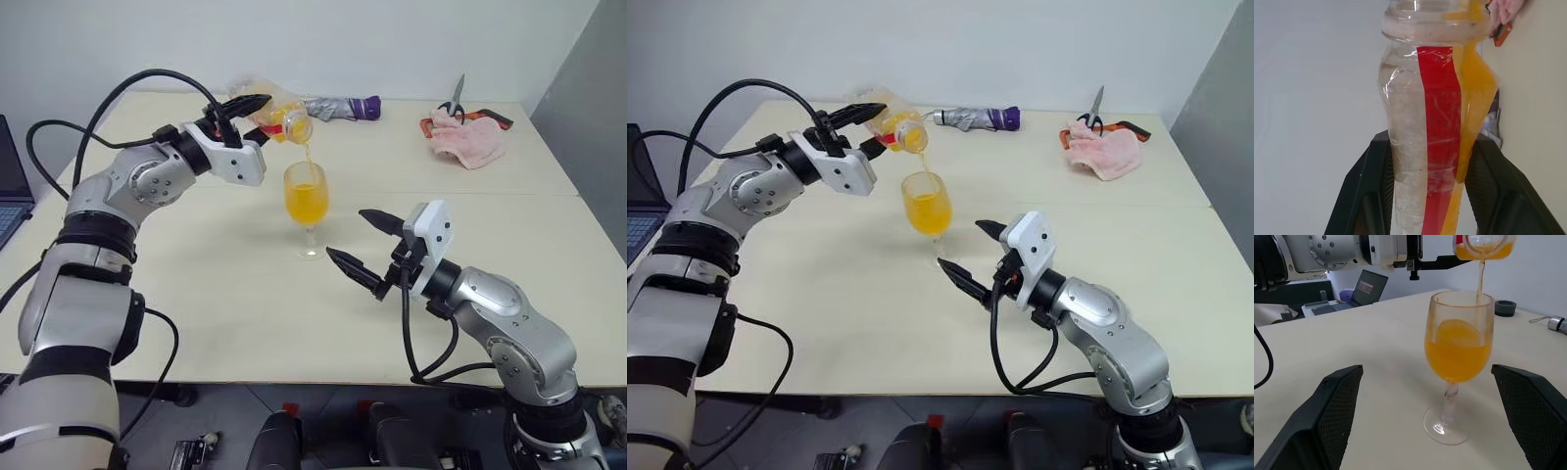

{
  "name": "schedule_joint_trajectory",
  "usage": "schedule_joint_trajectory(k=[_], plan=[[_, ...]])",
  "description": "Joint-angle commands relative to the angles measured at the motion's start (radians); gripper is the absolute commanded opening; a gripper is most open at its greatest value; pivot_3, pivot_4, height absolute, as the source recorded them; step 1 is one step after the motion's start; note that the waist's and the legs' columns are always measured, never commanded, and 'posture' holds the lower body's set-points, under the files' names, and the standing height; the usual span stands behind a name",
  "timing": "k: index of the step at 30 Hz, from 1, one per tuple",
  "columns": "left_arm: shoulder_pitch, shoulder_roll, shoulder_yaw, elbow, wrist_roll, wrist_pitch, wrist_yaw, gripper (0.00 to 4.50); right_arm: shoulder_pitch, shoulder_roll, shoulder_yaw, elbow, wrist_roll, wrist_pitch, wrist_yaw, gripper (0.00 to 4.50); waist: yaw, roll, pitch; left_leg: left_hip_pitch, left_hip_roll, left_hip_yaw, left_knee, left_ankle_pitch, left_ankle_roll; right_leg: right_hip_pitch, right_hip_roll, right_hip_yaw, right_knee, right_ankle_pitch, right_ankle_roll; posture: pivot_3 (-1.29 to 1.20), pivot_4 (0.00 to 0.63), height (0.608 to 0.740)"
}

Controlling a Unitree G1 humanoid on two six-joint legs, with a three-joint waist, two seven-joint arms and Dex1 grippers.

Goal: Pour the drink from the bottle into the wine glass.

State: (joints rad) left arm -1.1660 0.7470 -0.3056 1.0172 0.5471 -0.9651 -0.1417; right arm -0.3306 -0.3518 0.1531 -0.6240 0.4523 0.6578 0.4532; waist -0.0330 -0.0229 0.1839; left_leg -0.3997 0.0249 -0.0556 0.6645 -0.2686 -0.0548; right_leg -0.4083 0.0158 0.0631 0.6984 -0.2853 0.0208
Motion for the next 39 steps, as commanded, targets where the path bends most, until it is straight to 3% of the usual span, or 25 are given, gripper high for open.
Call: schedule_joint_trajectory(k=[1, 12, 16, 25, 31, 39], plan=[[0.026, -0.012, 0.07, -0.052, -0.127, 0.028, -0.067, 1.67, -0.007, -0.003, -0.003, -0.035, 0.009, -0.009, 0.008, 4.5, 0.0, 0.0, 0.0, 0.0, 0.0, 0.0, 0.0, 0.0, 0.0, 0.0, 0.0, 0.0, 0.0, 0.0, 0.0, 0.0, 0.15, 0.74], [0.167, -0.059, 0.165, -0.276, -0.407, 0.188, -0.319, 1.67, -0.009, 0.003, 0.007, -0.024, 0.018, -0.024, 0.035, 4.5, -0.002, 0.0, 0.0, 0.0, 0.0, 0.0, 0.0, 0.0, 0.0, 0.0, 0.0, 0.0, 0.001, 0.0, 0.0, 0.0, 0.15, 0.74], [0.265, -0.08, 0.246, -0.445, -0.544, 0.413, -0.364, 1.66, -0.006, -0.028, 0.003, -0.021, 0.048, -0.012, 0.098, 4.5, -0.002, 0.0, 0.0, 0.0, 0.001, 0.0, 0.001, 0.0, 0.0, 0.0, 0.0, 0.0, 0.001, 0.0, 0.0, 0.0, 0.15, 0.74], [0.567, -0.089, 0.518, -0.795, -0.768, 0.976, -0.273, 1.66, -0.093, -0.094, 0.038, 0.021, 0.072, 0.036, 0.192, 4.5, -0.018, 0.0, 0.0, 0.001, 0.003, -0.001, 0.002, 0.0, 0.0, 0.0, 0.0, 0.001, 0.003, 0.0, 0.0, 0.0, 0.15, 0.74], [0.679, -0.125, 0.631, -0.829, -0.921, 1.118, -0.315, 1.66, -0.173, -0.067, 0.063, 0.083, 0.06, 0.049, 0.183, 4.5, -0.013, 0.0, 0.0, 0.001, 0.003, -0.002, 0.004, 0.0, 0.0, 0.0, 0.0, 0.0, 0.004, 0.0, 0.0, 0.0, 0.15, 0.74], [0.707, -0.132, 0.694, -0.744, -0.968, 1.129, -0.352, 1.66, -0.201, -0.047, 0.066, 0.095, 0.056, 0.04, 0.188, 4.5, 0.0, -0.001, -0.001, 0.001, 0.003, -0.002, 0.005, 0.0, 0.0, 0.001, -0.001, 0.0, 0.004, 0.0, 0.0, 0.0, 0.15, 0.74]])
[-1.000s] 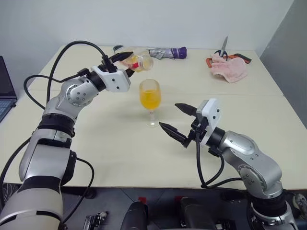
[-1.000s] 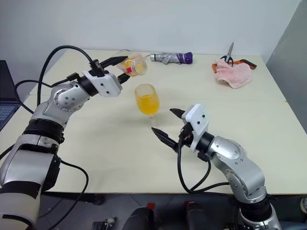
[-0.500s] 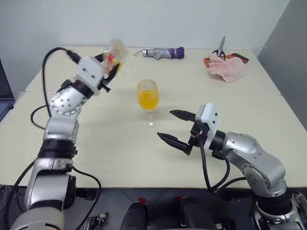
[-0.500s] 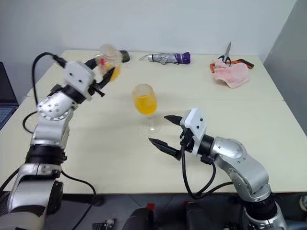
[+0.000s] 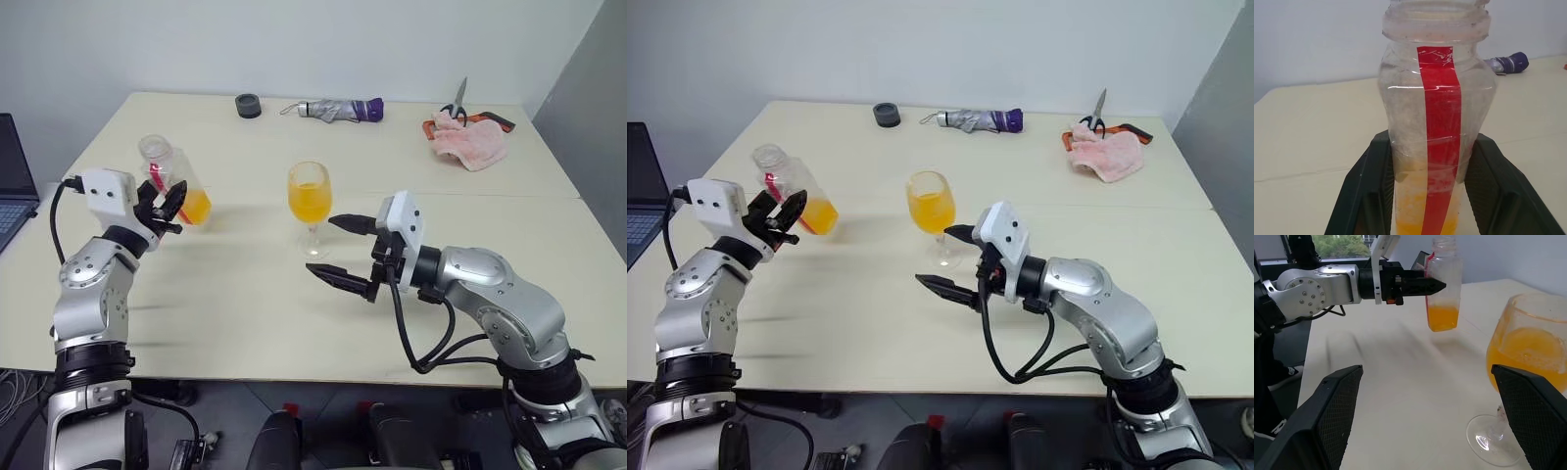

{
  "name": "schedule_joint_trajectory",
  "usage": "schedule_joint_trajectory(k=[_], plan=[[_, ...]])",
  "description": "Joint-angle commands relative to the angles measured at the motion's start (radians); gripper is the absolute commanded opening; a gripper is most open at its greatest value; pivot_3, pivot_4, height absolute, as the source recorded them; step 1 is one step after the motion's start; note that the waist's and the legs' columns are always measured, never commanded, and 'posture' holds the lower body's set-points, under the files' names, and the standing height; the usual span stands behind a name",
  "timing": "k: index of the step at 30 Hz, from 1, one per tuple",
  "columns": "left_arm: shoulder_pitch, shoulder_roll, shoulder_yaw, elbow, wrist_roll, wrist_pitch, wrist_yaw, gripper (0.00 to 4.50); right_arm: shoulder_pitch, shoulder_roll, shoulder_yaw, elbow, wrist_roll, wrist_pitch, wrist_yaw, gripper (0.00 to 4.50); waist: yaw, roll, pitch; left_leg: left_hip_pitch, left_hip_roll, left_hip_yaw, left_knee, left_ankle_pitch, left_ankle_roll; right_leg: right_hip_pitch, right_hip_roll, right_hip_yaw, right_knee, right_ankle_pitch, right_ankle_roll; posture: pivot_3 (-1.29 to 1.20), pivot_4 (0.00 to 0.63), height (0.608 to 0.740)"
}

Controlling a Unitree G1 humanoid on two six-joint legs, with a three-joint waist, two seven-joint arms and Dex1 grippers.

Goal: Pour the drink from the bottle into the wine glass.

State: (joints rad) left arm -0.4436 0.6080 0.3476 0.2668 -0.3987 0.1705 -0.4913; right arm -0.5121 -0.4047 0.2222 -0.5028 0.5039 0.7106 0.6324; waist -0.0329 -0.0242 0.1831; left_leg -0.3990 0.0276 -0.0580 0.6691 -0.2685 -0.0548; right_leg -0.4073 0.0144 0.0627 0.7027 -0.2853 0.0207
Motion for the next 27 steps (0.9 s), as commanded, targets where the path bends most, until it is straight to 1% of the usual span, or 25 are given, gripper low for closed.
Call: schedule_joint_trajectory(k=[1, 9, 16, 18, 19, 24, 25, 27], plan=[[-0.014, 0.008, 0.039, 0.017, -0.018, -0.007, -0.007, 1.66, -0.021, 0.004, -0.002, -0.027, 0.003, -0.012, 0.01, 4.5, 0.0, 0.0, 0.0, 0.0, 0.0, 0.0, 0.0, 0.0, 0.0, 0.0, 0.0, 0.0, 0.0, 0.0, 0.0, 0.0, 0.15, 0.74], [0.0, -0.007, 0.016, 0.057, 0.016, 0.008, 0.013, 1.66, -0.03, -0.016, -0.007, -0.034, 0.014, 0.006, 0.028, 4.5, 0.0, 0.0, 0.0, 0.0, 0.0, 0.0, 0.0, 0.0, 0.0, 0.0, 0.0, 0.0, 0.0, 0.0, 0.0, 0.0, 0.15, 0.74], [-0.005, -0.007, 0.012, 0.107, 0.043, 0.009, 0.016, 1.66, -0.04, -0.011, -0.006, -0.032, 0.013, 0.02, 0.029, 4.5, 0.0, 0.0, 0.0, 0.0, 0.0, 0.0, 0.0, 0.0, 0.0, 0.0, 0.0, 0.0, 0.0, 0.0, 0.0, 0.0, 0.15, 0.74], [-0.006, -0.007, 0.015, 0.12, 0.044, 0.005, 0.014, 2.38, -0.039, -0.01, -0.005, -0.033, 0.013, 0.021, 0.029, 4.5, 0.0, 0.0, 0.0, 0.001, 0.0, 0.0, 0.0, 0.0, 0.0, 0.0, 0.0, 0.0, 0.0, 0.0, 0.0, 0.0, 0.15, 0.74], [-0.006, -0.006, 0.014, 0.123, 0.046, 0.002, 0.011, 2.56, -0.038, -0.01, -0.006, -0.034, 0.013, 0.022, 0.028, 4.5, 0.0, 0.0, 0.0, 0.001, 0.0, 0.0, 0.0, 0.0, 0.0, 0.0, 0.0, 0.0, 0.0, 0.0, 0.0, 0.0, 0.15, 0.74], [-0.004, -0.004, 0.012, 0.123, 0.055, -0.012, -0.003, 4.26, -0.033, -0.01, -0.008, -0.041, 0.017, 0.029, 0.025, 4.5, 0.0, 0.0, 0.0, 0.0, 0.0, 0.0, 0.0, 0.0, 0.0, 0.0, 0.0, 0.0, 0.0, 0.0, 0.0, 0.0, 0.15, 0.74], [-0.001, -0.003, 0.009, 0.118, 0.059, -0.015, -0.007, 4.48, -0.032, -0.011, -0.008, -0.042, 0.017, 0.03, 0.026, 4.5, 0.0, 0.0, 0.0, 0.0, 0.0, 0.0, -0.001, 0.0, 0.0, 0.0, 0.0, 0.0, 0.0, 0.0, 0.0, 0.0, 0.15, 0.74], [0.009, -0.006, 0.01, 0.104, 0.061, -0.019, -0.012, 4.48, -0.026, -0.014, -0.007, -0.045, 0.016, 0.029, 0.029, 4.5, 0.0, 0.0, 0.0, 0.0, 0.0, 0.0, -0.001, 0.0, 0.0, 0.0, 0.0, 0.0, -0.001, 0.0, 0.0, 0.0, 0.15, 0.74]])
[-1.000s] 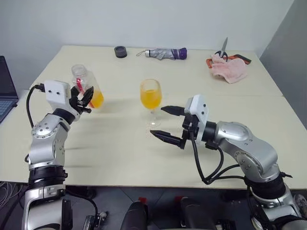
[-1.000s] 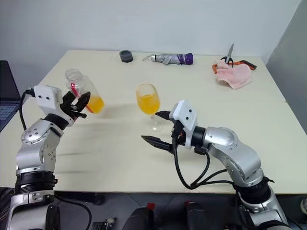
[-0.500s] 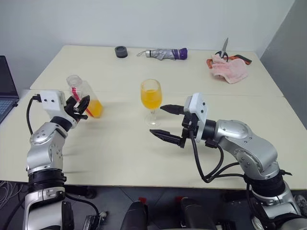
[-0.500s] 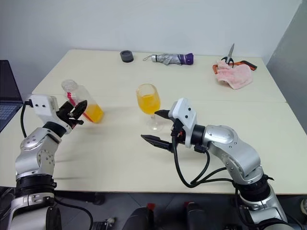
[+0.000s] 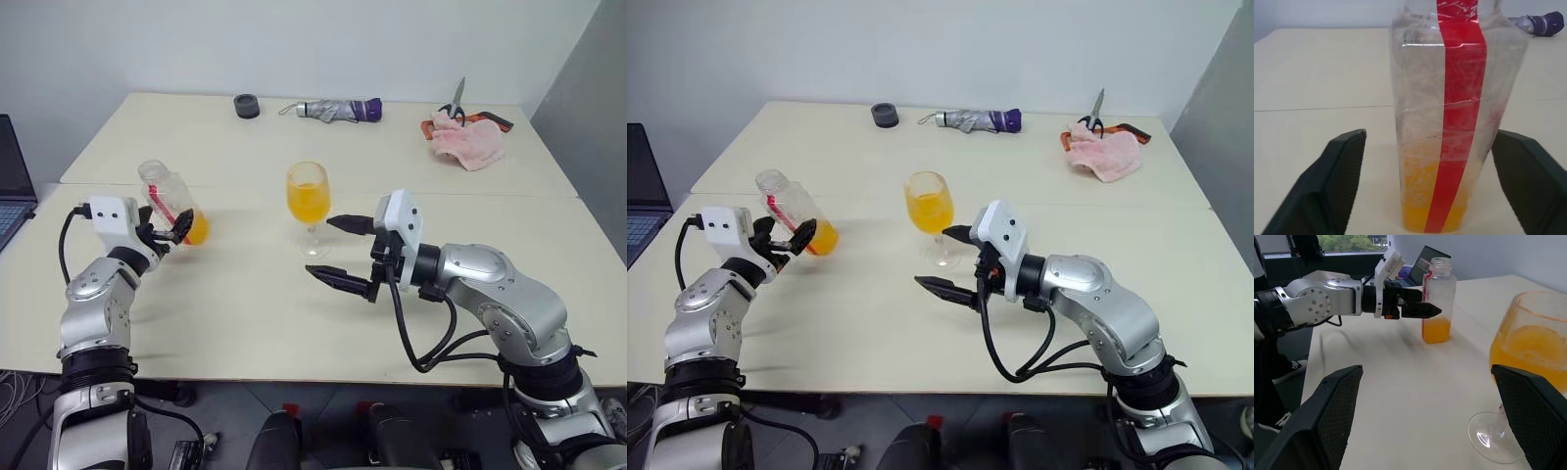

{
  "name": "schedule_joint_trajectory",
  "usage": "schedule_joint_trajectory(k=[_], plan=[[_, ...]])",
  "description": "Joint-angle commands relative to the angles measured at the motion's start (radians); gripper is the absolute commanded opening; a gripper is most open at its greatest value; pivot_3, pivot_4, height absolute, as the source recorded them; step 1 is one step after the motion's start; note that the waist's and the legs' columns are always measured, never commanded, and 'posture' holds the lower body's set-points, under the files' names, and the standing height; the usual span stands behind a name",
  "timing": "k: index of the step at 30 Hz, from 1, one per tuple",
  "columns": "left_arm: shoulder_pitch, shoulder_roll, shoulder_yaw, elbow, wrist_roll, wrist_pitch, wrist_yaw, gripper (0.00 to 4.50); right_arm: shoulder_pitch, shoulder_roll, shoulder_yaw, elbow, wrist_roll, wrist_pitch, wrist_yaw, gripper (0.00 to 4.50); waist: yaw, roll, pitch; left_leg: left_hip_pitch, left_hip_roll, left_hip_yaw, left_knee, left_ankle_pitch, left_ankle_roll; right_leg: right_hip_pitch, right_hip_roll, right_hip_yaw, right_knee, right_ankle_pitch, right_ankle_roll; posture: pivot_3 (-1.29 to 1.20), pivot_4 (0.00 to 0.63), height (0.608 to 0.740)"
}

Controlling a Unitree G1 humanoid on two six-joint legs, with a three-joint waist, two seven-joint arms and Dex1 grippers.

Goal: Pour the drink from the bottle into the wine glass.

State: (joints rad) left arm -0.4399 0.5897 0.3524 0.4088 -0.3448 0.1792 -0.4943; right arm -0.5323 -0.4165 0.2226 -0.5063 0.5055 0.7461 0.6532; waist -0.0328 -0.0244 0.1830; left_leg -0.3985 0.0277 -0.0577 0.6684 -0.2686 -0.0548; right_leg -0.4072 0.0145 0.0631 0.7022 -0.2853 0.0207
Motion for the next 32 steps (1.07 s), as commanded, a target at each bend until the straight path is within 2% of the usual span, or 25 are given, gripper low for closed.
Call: schedule_joint_trajectory(k=[1, 6, 11, 14, 19, 25, 32], plan=[[0.013, 0.012, 0.005, -0.047, 0.009, -0.032, -0.008, 4.48, -0.001, -0.005, -0.007, -0.044, 0.014, -0.009, 0.012, 4.5, 0.0, 0.0, 0.0, 0.0, 0.0, 0.0, 0.0, 0.0, 0.0, 0.0, 0.0, 0.0, 0.0, 0.0, 0.0, 0.0, 0.15, 0.74], [0.08, -0.001, 0.015, -0.131, 0.017, -0.053, 0.009, 4.48, 0.059, -0.027, 0.013, -0.048, -0.028, -0.09, 0.046, 4.5, 0.0, 0.0, 0.0, 0.0, 0.001, 0.0, -0.001, 0.0, 0.0, 0.0, -0.001, 0.0, -0.001, 0.0, 0.0, 0.0, 0.15, 0.74], [0.167, -0.023, 0.042, -0.251, -0.004, -0.041, 0.042, 4.48, 0.171, -0.039, 0.051, 0.022, -0.158, -0.314, 0.072, 4.5, 0.0, 0.0, 0.0, 0.0, 0.001, 0.0, -0.002, 0.0, 0.0, 0.001, -0.002, 0.0, -0.003, 0.0, 0.0, 0.0, 0.15, 0.74], [0.255, -0.047, 0.046, -0.377, 0.007, -0.015, 0.094, 4.48, 0.262, 0.0, 0.019, 0.116, -0.227, -0.473, 0.021, 4.5, 0.001, -0.001, -0.001, 0.0, 0.001, 0.0, -0.003, 0.0, 0.0, 0.001, -0.002, 0.0, -0.004, 0.0, 0.0, 0.0, 0.15, 0.74], [0.392, -0.111, 0.053, -0.574, 0.029, 0.032, 0.203, 4.48, 0.371, 0.072, -0.07, 0.282, -0.246, -0.624, -0.049, 4.5, 0.001, -0.002, -0.001, 0.001, 0.002, 0.001, -0.003, 0.0, 0.0, 0.001, -0.003, 0.002, -0.004, 0.0, 0.0, 0.0, 0.15, 0.74], [0.486, -0.185, 0.059, -0.678, 0.025, 0.017, 0.253, 4.48, 0.37, 0.164, -0.187, 0.443, -0.253, -0.717, -0.167, 4.5, 0.001, -0.002, -0.001, 0.003, 0.001, 0.002, -0.004, 0.0, 0.0, 0.002, -0.002, 0.003, -0.004, 0.0, 0.0, 0.0, 0.15, 0.74], [0.535, -0.234, 0.057, -0.718, 0.025, 0.015, 0.284, 4.48, 0.331, 0.191, -0.239, 0.515, -0.255, -0.732, -0.212, 4.5, 0.001, -0.001, -0.001, 0.004, 0.001, 0.004, -0.004, 0.0, 0.0, 0.002, 0.0, 0.005, -0.004, 0.0, 0.0, 0.0, 0.15, 0.74]])
